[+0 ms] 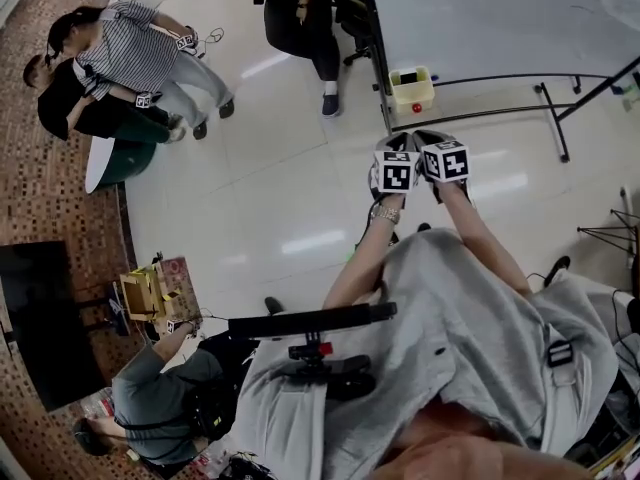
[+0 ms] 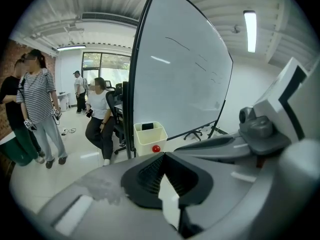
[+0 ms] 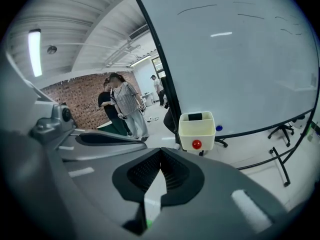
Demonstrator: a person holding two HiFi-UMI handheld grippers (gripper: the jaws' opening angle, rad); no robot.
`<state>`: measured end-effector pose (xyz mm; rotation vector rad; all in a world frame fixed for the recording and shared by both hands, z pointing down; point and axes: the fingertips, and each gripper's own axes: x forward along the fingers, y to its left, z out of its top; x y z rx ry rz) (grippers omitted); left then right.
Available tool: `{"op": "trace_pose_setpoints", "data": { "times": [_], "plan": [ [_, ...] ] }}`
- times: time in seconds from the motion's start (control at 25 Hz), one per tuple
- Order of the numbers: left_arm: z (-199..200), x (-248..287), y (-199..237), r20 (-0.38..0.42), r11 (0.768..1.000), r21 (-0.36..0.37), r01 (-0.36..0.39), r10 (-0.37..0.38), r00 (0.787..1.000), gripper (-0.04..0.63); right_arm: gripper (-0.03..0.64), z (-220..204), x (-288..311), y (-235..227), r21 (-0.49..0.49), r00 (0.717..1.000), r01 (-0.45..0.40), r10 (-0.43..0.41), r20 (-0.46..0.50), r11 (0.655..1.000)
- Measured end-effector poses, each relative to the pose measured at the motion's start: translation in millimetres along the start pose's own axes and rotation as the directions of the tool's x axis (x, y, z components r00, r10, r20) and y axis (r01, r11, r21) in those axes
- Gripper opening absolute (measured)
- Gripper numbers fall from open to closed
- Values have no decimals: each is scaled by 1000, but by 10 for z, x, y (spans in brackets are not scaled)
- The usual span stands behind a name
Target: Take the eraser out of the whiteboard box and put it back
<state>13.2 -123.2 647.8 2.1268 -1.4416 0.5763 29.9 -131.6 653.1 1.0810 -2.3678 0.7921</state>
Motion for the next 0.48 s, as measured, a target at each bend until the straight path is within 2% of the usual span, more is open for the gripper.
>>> {"op": "trace_pose_setpoints", "data": {
  "times": [0.48],
  "plan": [
    [-19, 1, 61, 0, 1000, 2, -12, 12, 1000, 3, 6, -57, 14, 17, 6, 1000, 16, -16, -10, 1000]
  ]
}}
